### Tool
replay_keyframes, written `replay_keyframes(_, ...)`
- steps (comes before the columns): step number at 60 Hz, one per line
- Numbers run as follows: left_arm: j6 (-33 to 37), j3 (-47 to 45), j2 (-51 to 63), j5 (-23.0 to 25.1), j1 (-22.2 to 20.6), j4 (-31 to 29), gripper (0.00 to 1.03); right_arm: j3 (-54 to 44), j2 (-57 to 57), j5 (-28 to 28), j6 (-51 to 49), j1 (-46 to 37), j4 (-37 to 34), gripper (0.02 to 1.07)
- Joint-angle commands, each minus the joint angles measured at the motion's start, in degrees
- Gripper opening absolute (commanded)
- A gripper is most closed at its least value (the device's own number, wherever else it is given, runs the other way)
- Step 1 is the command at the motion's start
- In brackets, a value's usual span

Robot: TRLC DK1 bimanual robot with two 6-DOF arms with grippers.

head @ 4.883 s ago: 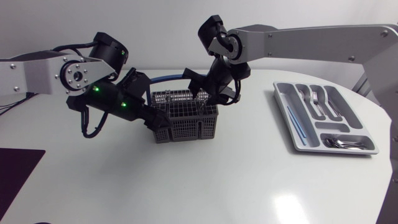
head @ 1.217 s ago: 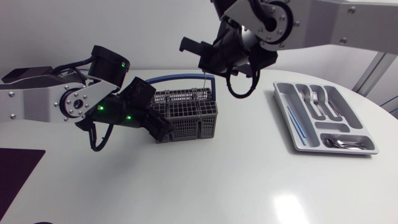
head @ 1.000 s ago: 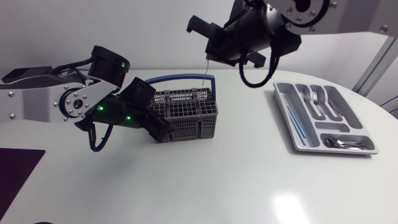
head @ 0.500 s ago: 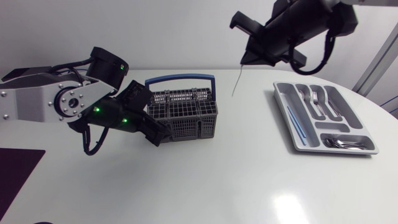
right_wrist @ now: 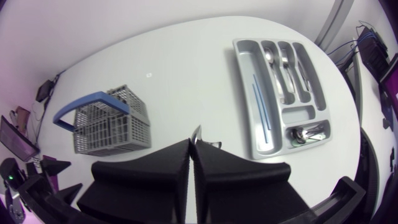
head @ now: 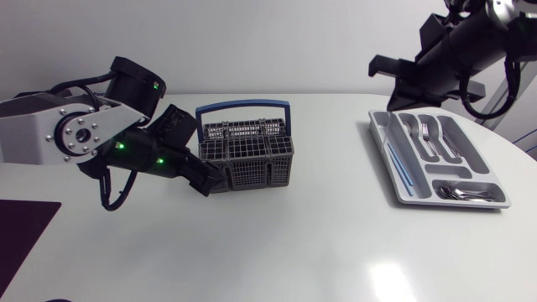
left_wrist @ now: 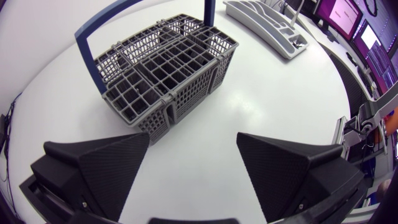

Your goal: Unload the cutlery basket into the drawer organizer.

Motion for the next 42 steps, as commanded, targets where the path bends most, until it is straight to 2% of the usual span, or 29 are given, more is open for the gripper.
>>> replay_keyframes(1,-1.3,-0.2,-1.2,-0.5,0.1,-0.8,0.98,-4.8,-1.3,2.9,-4.9,-1.4,0.3,0.08)
replay_keyframes(8,-1.7,-0.3,-1.6,-1.3,0.2,-1.2,0.98,-10.0,-3.1,8.8,-8.7,-3.2,3.0,0.08)
replay_keyframes(16,-1.8,-0.3,-1.9,-1.8,0.2,-1.9,0.98,-15.7,-5.3,12.1,-13.6,-7.3,8.2,0.08)
replay_keyframes(31,-1.8,-0.3,-2.7,-2.5,0.1,-2.7,0.98,-24.2,-6.0,17.2,-24.5,-15.8,17.5,0.08)
replay_keyframes(42,-2.2,-0.5,-2.6,-3.7,-0.4,-2.7,0.98,-27.9,-3.1,18.7,-32.3,-22.8,26.1,0.08)
